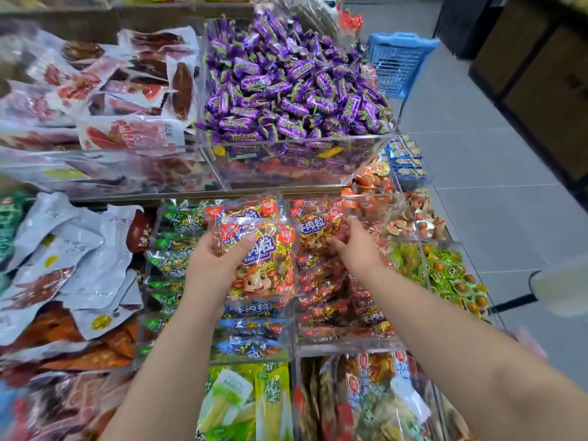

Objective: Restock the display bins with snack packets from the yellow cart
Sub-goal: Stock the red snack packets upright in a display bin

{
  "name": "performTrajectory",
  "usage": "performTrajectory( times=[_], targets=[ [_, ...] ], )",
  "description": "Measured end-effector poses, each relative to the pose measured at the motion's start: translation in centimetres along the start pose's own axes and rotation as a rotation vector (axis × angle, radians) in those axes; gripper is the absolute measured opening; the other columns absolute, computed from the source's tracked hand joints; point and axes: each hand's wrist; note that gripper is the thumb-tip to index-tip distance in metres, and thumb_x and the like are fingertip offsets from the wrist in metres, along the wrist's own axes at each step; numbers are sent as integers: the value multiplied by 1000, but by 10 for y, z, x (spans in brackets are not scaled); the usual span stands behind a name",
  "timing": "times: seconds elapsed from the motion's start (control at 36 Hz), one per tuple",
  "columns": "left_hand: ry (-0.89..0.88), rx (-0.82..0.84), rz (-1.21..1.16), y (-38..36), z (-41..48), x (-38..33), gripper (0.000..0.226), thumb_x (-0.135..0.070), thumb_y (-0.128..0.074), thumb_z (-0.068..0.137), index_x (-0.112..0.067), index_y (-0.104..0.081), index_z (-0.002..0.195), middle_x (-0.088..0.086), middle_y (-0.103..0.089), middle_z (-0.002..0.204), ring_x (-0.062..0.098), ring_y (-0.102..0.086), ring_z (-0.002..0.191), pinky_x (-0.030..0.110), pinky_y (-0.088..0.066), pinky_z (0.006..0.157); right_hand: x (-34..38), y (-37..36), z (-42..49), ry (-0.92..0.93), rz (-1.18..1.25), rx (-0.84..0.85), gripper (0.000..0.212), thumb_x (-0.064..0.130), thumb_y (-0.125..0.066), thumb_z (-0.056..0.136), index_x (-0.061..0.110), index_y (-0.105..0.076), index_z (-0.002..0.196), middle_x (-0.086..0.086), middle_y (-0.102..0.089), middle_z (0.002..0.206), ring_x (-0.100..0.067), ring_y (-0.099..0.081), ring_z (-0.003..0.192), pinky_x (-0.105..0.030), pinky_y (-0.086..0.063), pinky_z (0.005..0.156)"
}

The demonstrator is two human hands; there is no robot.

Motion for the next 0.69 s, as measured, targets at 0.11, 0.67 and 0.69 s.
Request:
performTrajectory(
  times=[0.11, 0.67, 0.69],
  targets=[
    [-5, -9, -39, -4, -1, -8, 125, -76, -81, 29, -24, -46, 138, 1, -60, 130, 28, -62, 112, 55, -49, 94, 8, 7, -5, -55, 99, -15, 71, 24, -73, 81, 13, -30, 137, 5, -49, 107, -7, -51, 86, -24, -42, 80],
    [-90, -30, -1, -48, 15, -1, 89, -62, -67, 76, -20, -34, 147, 0, -39, 150, 22, -42, 133, 35, -34, 94, 37, 66, -60, -71, 512, 260, 55, 32, -83, 68, 18, -55, 113, -4, -67, 107, -24, -67, 79, -47, -53, 86],
    [-77, -61, -14, -43, 18, 0, 84, -58, -65, 80, -20, -34, 148, 1, -39, 151, 22, -41, 133, 37, -34, 97, 31, 67, -57, -96, 543, 238, 55, 30, -82, 69, 17, -54, 114, -5, -66, 111, -25, -67, 87, -48, -52, 90]
  ],
)
Point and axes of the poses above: each hand's wrist, its own z-axis towards the middle knuckle, its own y-axis out of the back of the hand, x = y × z
